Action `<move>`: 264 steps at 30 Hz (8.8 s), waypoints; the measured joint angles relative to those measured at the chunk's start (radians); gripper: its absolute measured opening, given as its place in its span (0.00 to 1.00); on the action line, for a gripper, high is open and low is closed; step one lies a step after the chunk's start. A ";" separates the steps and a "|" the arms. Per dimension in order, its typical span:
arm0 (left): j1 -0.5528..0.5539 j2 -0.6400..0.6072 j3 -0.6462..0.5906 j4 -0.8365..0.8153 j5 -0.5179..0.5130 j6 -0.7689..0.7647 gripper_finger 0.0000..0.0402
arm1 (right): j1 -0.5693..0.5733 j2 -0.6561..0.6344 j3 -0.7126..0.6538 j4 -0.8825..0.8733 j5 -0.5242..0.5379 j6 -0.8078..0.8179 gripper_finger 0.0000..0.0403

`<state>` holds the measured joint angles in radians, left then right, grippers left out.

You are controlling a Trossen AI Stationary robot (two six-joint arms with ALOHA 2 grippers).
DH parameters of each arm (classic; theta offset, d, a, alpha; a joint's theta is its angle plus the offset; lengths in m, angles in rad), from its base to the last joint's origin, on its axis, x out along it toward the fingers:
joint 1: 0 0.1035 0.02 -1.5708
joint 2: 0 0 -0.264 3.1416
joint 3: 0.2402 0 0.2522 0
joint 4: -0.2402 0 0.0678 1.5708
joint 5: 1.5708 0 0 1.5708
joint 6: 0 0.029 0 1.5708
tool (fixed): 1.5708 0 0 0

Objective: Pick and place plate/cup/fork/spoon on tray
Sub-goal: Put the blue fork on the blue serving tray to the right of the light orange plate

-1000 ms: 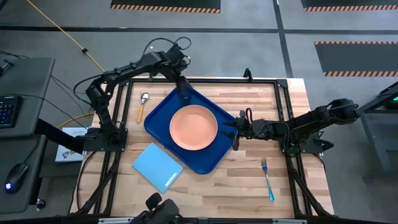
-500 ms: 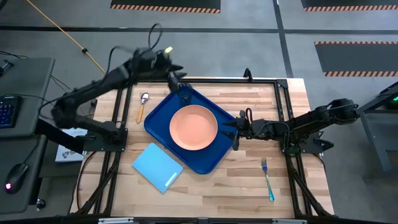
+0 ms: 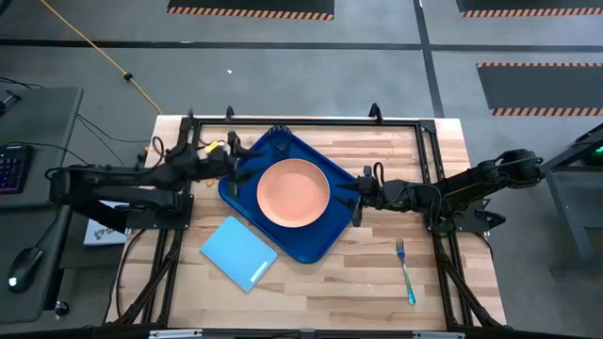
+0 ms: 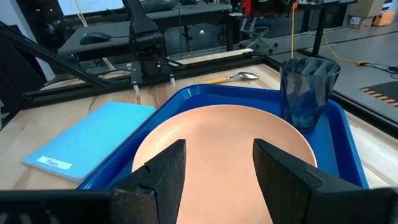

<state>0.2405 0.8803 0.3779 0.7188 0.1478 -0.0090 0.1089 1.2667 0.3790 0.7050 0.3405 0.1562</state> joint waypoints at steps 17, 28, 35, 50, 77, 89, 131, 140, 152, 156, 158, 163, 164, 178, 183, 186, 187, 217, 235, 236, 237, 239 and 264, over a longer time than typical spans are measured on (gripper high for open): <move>-0.021 -0.030 -0.018 0.007 -0.003 0.108 0.43 | 0.022 0.011 0.424 -1.059 -0.124 0.357 0.44; -0.021 -0.030 -0.018 0.000 -0.004 0.142 0.43 | 0.332 0.230 0.730 -1.902 -0.220 1.050 0.44; -0.021 -0.030 -0.018 0.000 -0.005 0.159 0.43 | 0.494 0.266 0.592 -1.873 -0.390 1.381 0.44; -0.021 -0.030 -0.018 -0.025 -0.005 0.097 0.43 | 0.703 0.265 0.445 -1.576 -0.419 1.805 0.44; -0.021 -0.030 -0.018 -0.027 -0.005 0.065 0.43 | 0.712 0.256 0.324 -1.442 -0.420 1.765 0.03; -0.021 -0.030 -0.018 -0.032 -0.005 0.065 0.43 | 0.706 0.209 0.555 -1.705 -0.104 1.489 0.01; -0.104 0.385 0.056 0.139 0.052 -0.014 0.58 | 0.015 0.343 0.653 -0.199 -0.062 -0.296 0.01; -0.116 0.391 0.057 0.135 0.117 0.023 0.63 | 0.005 0.349 0.653 -0.121 -0.114 -0.291 0.01; -0.135 0.413 0.057 0.161 0.107 0.073 0.51 | -0.013 0.380 0.653 -0.075 -0.140 -0.287 0.01; -0.136 0.413 0.057 0.161 0.087 0.098 0.38 | -0.012 0.380 0.653 -0.081 -0.141 -0.285 0.01; -0.136 0.413 0.057 0.161 0.072 0.100 0.30 | -0.012 0.380 0.653 -0.089 -0.141 -0.285 0.01; -0.136 0.412 0.057 0.160 0.060 0.100 0.09 | -0.013 0.380 0.653 -0.096 -0.139 -0.287 0.01; -0.136 0.412 0.057 0.160 0.060 0.102 0.06 | -0.013 0.380 0.653 -0.096 -0.138 -0.287 0.01; -0.137 0.409 0.056 0.148 0.012 0.111 0.05 | -0.014 0.364 0.653 -0.143 -0.126 -0.242 0.08; -0.135 0.380 0.056 0.130 -0.021 0.108 0.06 | 0.008 0.313 0.653 -0.235 -0.019 -0.256 0.28; -0.135 0.352 0.055 0.100 -0.021 0.108 0.07 | 0.023 0.292 0.653 -0.283 0.038 -0.281 0.40; -0.135 0.338 0.055 0.079 -0.033 0.108 0.07 | 0.027 0.284 0.653 -0.298 0.057 -0.291 0.43; -0.354 0.201 0.055 -0.239 0.104 -0.819 0.07 | 0.049 0.261 0.653 -0.461 0.072 -0.621 0.56; -0.441 0.203 0.055 -0.348 -0.012 -0.924 0.05 | 0.026 0.261 0.653 -0.461 -0.081 -0.662 0.56; -0.441 0.210 0.056 -0.345 -0.012 -0.928 0.05 | 0.024 0.262 0.653 -0.461 -0.087 -0.662 0.56; -0.441 0.221 0.057 -0.345 -0.012 -0.936 0.05 | 0.020 0.265 0.653 -0.458 -0.093 -0.662 0.56; -0.442 0.241 0.056 -0.348 -0.005 -0.951 0.05 | 0.010 0.273 0.653 -0.462 -0.113 -0.661 0.56; -0.457 0.339 0.056 -0.252 0.050 -0.972 0.05 | 0.009 0.326 0.653 -0.498 -0.176 -0.655 0.28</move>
<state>-0.2165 1.2198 0.4343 0.4669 0.1980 -0.9813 0.1181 1.5925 1.0321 0.2073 0.1642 -0.4984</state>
